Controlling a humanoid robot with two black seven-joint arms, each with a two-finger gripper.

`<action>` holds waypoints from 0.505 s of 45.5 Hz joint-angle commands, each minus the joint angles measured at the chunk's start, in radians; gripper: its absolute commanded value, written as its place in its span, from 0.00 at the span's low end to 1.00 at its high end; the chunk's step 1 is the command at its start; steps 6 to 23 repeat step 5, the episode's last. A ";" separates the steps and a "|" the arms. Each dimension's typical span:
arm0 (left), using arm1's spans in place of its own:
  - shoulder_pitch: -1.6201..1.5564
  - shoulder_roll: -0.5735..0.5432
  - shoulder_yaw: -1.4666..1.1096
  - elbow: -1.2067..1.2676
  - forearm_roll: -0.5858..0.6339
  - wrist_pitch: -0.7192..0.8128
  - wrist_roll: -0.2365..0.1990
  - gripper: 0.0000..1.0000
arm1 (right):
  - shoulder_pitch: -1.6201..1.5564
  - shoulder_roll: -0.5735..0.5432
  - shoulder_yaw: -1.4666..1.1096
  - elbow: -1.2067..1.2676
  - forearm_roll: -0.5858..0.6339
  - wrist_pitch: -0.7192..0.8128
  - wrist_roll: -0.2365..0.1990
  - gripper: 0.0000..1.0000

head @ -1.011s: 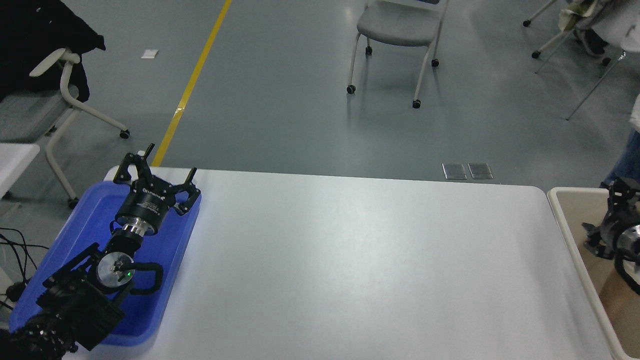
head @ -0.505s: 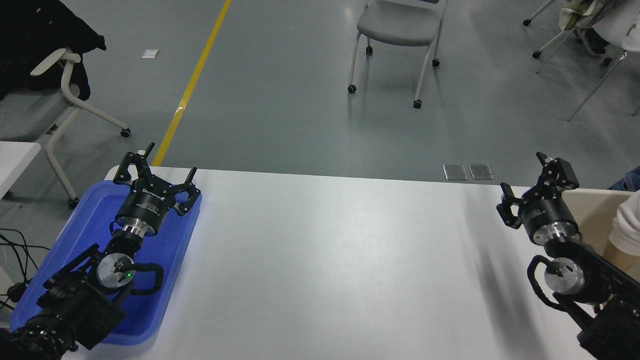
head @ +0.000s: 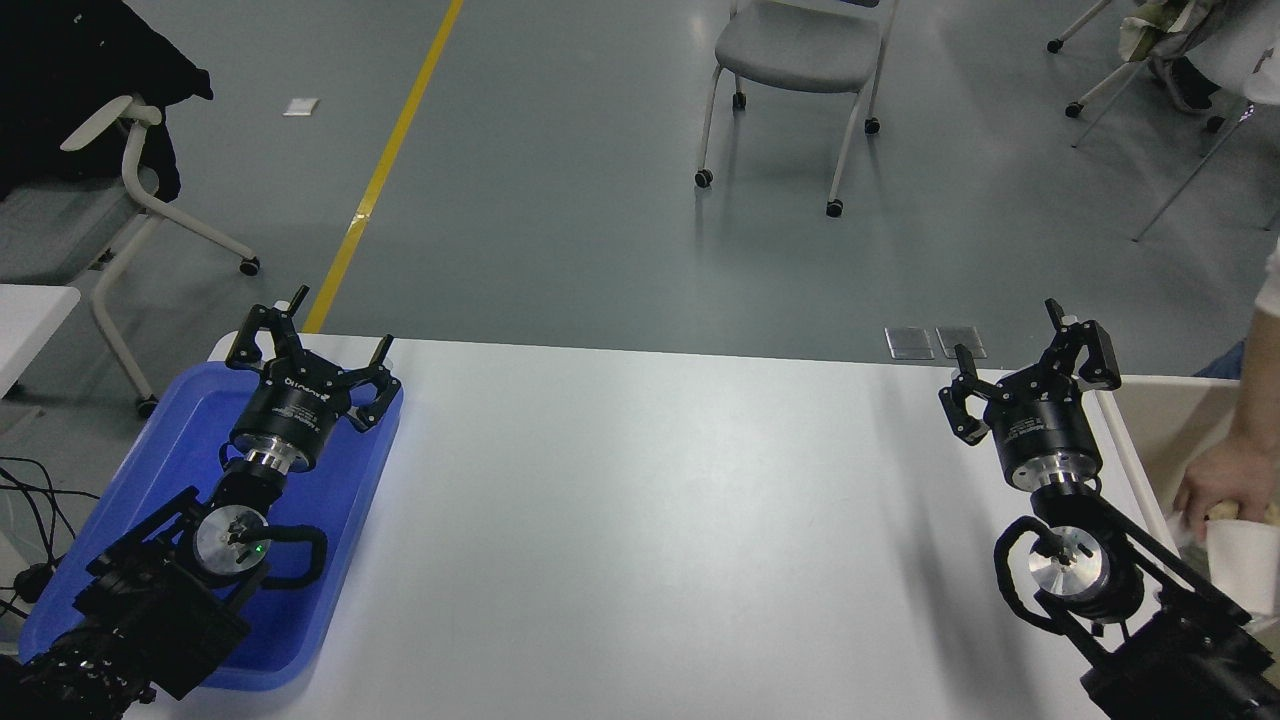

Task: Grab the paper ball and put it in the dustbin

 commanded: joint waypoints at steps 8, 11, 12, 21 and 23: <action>0.000 0.000 0.000 0.000 0.000 -0.001 0.000 1.00 | -0.039 -0.005 -0.001 0.011 0.001 0.012 0.005 1.00; 0.000 0.000 0.000 0.000 0.000 -0.001 0.000 1.00 | -0.039 -0.005 -0.001 0.011 0.001 0.012 0.005 1.00; 0.000 0.000 0.000 0.000 0.000 -0.001 0.000 1.00 | -0.039 -0.005 -0.001 0.011 0.001 0.012 0.005 1.00; 0.000 0.000 0.000 0.000 0.000 -0.001 0.000 1.00 | -0.039 -0.005 -0.001 0.011 0.001 0.012 0.005 1.00; 0.000 0.000 0.000 0.000 0.000 -0.001 0.000 1.00 | -0.039 -0.005 -0.001 0.011 0.001 0.012 0.005 1.00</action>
